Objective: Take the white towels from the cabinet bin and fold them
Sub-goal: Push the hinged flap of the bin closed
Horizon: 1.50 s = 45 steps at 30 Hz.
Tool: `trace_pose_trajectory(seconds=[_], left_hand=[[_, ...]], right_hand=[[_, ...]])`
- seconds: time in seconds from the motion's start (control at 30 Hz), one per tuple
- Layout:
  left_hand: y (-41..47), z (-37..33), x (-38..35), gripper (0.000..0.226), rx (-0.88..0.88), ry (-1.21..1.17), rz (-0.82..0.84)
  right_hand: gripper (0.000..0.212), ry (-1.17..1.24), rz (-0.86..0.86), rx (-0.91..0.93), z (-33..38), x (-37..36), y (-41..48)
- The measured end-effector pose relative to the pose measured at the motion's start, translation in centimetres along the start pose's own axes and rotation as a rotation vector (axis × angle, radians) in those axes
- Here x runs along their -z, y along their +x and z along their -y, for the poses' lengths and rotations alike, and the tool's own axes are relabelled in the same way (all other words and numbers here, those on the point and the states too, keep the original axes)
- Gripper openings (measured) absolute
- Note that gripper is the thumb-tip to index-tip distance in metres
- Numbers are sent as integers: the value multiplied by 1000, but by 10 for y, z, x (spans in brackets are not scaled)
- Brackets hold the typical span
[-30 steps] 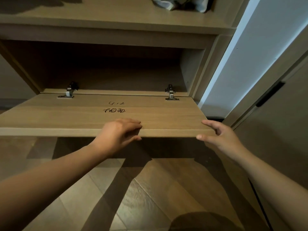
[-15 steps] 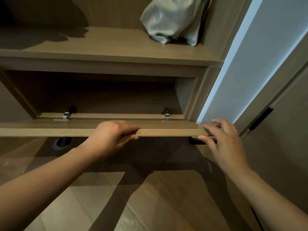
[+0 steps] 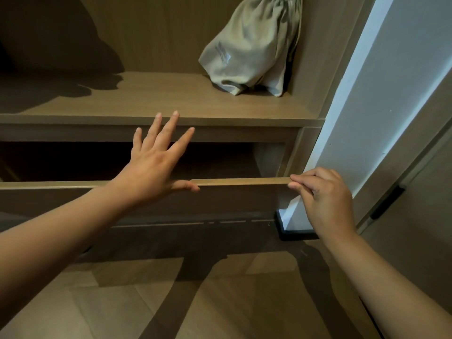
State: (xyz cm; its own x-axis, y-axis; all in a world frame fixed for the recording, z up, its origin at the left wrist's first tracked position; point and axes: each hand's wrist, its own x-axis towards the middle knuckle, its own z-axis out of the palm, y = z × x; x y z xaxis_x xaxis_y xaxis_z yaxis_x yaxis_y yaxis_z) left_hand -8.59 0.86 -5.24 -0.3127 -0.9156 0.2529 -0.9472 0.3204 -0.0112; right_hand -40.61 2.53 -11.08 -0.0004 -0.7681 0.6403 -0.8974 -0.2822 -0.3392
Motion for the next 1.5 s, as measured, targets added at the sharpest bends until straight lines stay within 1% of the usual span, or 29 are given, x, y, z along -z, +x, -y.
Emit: trace_pose_trajectory(seconds=[0.17, 0.27, 0.37, 0.4, 0.53, 0.6, 0.73, 0.8, 0.87, 0.93, 1.07, 1.23, 1.5], left_hand=[[27, 15, 5, 121, 31, -99, 29], [37, 21, 3, 121, 62, -77, 50], [40, 23, 0, 112, 55, 34, -56], [40, 22, 0, 109, 51, 37, -95], [43, 20, -1, 97, 60, -68, -200], [45, 20, -7, 87, 66, -66, -259], [49, 19, -15, 71, 91, -52, -326], [50, 19, -17, 67, 92, -48, -342], [51, 20, -18, 64, 87, -43, -349], [51, 21, -19, 62, 89, -41, -349], [50, 20, -18, 60, 90, -37, -354], [48, 19, -18, 62, 93, -45, -346], [47, 18, -20, 62, 105, -49, -353]], right_hand=[[17, 7, -34, 4, -1, -10, 24], [17, 14, -56, 5, -4, -16, 34], [17, 30, -64, 15, -6, -22, 43], [16, 29, -68, 17, -7, -23, 46], [18, 36, -102, 12, -6, -29, 55], [26, 25, -95, 23, -4, -33, 62], [69, -114, -40, -5, -9, -30, 80], [80, -182, 11, 42, -12, -26, 90], [79, -242, 50, 104, -13, -26, 101], [72, -275, 45, 133, -11, -31, 106], [63, -285, -31, 121, -12, -35, 111], [59, -309, -91, 111, -11, -41, 113], [58, -319, -117, 115, -12, -44, 111]])
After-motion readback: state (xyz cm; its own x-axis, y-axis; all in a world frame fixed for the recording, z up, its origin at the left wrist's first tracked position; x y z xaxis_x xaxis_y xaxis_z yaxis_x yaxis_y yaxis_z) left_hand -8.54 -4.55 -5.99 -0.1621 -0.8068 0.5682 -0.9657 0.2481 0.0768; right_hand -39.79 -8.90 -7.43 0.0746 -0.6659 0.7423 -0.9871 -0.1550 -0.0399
